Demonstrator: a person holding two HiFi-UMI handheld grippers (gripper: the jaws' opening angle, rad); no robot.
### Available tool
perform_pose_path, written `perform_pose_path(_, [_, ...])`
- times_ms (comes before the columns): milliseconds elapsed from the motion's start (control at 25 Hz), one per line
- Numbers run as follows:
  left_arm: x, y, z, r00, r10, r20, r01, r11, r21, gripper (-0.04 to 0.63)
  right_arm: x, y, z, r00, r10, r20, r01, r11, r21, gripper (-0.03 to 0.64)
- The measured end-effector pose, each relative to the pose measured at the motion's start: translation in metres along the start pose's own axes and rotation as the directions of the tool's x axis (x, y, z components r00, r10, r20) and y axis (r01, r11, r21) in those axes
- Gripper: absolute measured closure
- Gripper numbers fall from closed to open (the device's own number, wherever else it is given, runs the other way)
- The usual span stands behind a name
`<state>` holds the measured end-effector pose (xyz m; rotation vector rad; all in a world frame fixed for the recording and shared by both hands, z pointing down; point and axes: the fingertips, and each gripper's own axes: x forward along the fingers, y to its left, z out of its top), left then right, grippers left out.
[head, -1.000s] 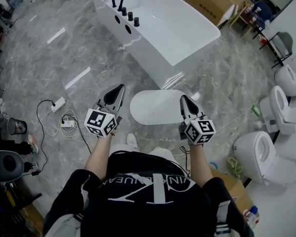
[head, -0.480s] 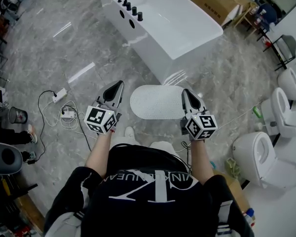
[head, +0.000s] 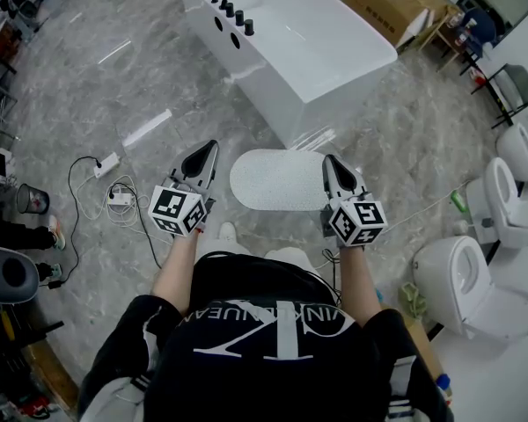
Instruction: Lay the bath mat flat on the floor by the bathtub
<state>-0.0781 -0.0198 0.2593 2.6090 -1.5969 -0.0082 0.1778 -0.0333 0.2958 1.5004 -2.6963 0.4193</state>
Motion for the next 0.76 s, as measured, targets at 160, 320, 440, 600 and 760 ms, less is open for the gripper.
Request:
perform_pose_path(160, [0.000, -0.007, 0.000, 1.000, 0.002, 0.001, -0.002, 1.000, 0.002, 0.581, -0.006, -0.004, 0.000, 1.000, 0.003, -0.001, -0.003, 1.000, -0.007, 0.591])
perform_pose_path(320, [-0.001, -0.014, -0.001, 1.000, 0.002, 0.000, -0.002, 1.000, 0.007, 0.581, -0.012, -0.007, -0.001, 1.000, 0.004, 0.002, -0.004, 1.000, -0.004, 0.591])
perform_pose_path(440, [-0.003, -0.018, -0.003, 1.000, 0.004, -0.001, -0.004, 1.000, 0.007, 0.581, -0.016, -0.007, -0.004, 1.000, 0.007, 0.002, -0.007, 1.000, -0.003, 0.591])
perform_pose_path(600, [-0.004, -0.022, -0.003, 1.000, 0.005, -0.004, -0.005, 1.000, 0.007, 0.581, -0.021, -0.007, -0.006, 1.000, 0.006, -0.001, -0.006, 1.000, 0.002, 0.591])
perform_pose_path(760, [-0.005, -0.025, 0.000, 1.000, 0.008, -0.008, -0.008, 1.000, 0.005, 0.581, -0.026, -0.009, -0.004, 1.000, 0.004, -0.007, -0.004, 1.000, 0.008, 0.591])
